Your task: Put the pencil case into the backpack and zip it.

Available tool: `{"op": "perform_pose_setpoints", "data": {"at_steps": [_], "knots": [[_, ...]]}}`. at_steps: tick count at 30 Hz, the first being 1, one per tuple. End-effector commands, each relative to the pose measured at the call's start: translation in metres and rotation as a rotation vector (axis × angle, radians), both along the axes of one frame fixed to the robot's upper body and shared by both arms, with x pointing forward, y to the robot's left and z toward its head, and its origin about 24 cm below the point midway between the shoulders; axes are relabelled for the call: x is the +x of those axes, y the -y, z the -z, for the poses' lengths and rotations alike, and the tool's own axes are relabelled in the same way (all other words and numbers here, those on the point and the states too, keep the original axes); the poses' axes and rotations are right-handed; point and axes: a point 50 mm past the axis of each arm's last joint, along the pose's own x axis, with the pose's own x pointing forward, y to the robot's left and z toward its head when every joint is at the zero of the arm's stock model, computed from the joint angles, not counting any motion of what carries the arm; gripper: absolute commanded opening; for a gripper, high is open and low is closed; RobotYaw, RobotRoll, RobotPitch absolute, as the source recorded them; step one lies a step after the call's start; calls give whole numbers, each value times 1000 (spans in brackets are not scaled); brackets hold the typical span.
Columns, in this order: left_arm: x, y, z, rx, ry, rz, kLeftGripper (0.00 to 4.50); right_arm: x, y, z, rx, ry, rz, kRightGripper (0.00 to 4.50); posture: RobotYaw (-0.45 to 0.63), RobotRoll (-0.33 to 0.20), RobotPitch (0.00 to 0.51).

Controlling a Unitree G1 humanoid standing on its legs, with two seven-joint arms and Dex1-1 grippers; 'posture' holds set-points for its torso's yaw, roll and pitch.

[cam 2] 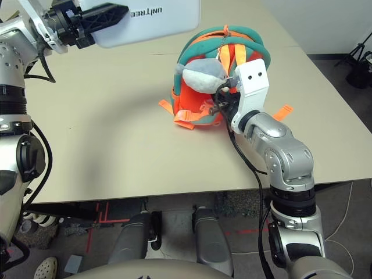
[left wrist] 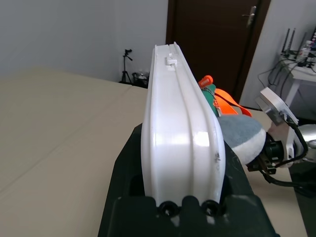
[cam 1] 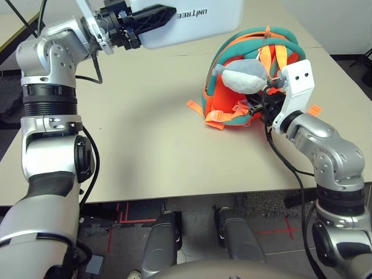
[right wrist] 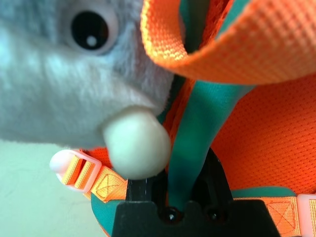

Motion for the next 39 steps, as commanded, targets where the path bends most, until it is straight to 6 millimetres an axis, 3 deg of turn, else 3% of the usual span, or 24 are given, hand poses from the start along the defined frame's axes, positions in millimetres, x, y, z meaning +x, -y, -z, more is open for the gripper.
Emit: {"op": "perform_pose_setpoints", "data": {"at_steps": [1,7,20,30,39], "knots": [[3,0,6,17,-13,8,1204,2,-5,14,-7,-75,-15,194,-156,0,169],[13,19,21,127,-12,33,1204,3,-6,10,-2,-64,-16,194,-154,0,172],[29,57,25,306,-29,189,1204,8,-11,8,-10,-60,-41,194,-153,0,187],[47,89,42,344,4,16,1204,10,-16,8,-28,-45,-53,194,-159,0,187],[46,73,11,149,41,-31,4492,11,-16,9,-38,-48,-64,194,-145,0,189]]}}
